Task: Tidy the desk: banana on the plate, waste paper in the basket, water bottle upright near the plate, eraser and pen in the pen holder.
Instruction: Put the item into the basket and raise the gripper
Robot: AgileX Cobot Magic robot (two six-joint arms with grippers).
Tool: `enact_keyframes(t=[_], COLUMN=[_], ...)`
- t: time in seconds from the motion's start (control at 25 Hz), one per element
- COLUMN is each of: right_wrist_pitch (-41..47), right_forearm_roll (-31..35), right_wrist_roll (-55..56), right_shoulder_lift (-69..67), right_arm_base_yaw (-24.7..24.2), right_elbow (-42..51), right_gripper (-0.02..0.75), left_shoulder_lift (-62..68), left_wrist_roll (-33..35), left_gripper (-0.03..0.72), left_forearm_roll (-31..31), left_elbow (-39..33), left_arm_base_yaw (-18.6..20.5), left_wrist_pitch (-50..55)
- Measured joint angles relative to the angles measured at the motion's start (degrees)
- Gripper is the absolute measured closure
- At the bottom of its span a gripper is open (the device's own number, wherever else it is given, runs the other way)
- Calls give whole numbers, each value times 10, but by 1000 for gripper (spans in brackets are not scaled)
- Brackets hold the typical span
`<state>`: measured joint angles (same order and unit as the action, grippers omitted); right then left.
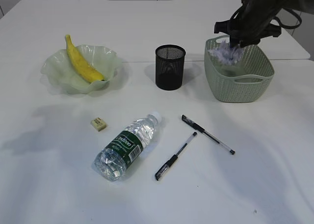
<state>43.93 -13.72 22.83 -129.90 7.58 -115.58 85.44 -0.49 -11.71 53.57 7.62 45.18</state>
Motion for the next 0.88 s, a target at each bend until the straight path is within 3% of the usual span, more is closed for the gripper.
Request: enact_keyframes(t=[0.24, 0.44, 0.68, 0.88], right_wrist_pitch=[9, 103, 214, 267], right_forearm_roll=[-1, 24, 113, 128], right_wrist_roll=[1, -13, -119, -142], right_shoulder_lift=[-7, 14, 92, 148], right_arm_base_yaw=[0, 0, 0, 2], right_elbow=[-5, -29, -46, -46], right_gripper=[369, 354, 351, 351], left_shoulder_lift=[0, -1, -1, -1], left_wrist_roll=[0, 0, 0, 5], left_gripper=[293, 293, 293, 293], left_forearm_roll=[0, 0, 0, 0], left_elbow=[0, 0, 0, 0], left_arm_base_yaw=[0, 0, 0, 0], left_wrist_pitch=[0, 0, 1, 1])
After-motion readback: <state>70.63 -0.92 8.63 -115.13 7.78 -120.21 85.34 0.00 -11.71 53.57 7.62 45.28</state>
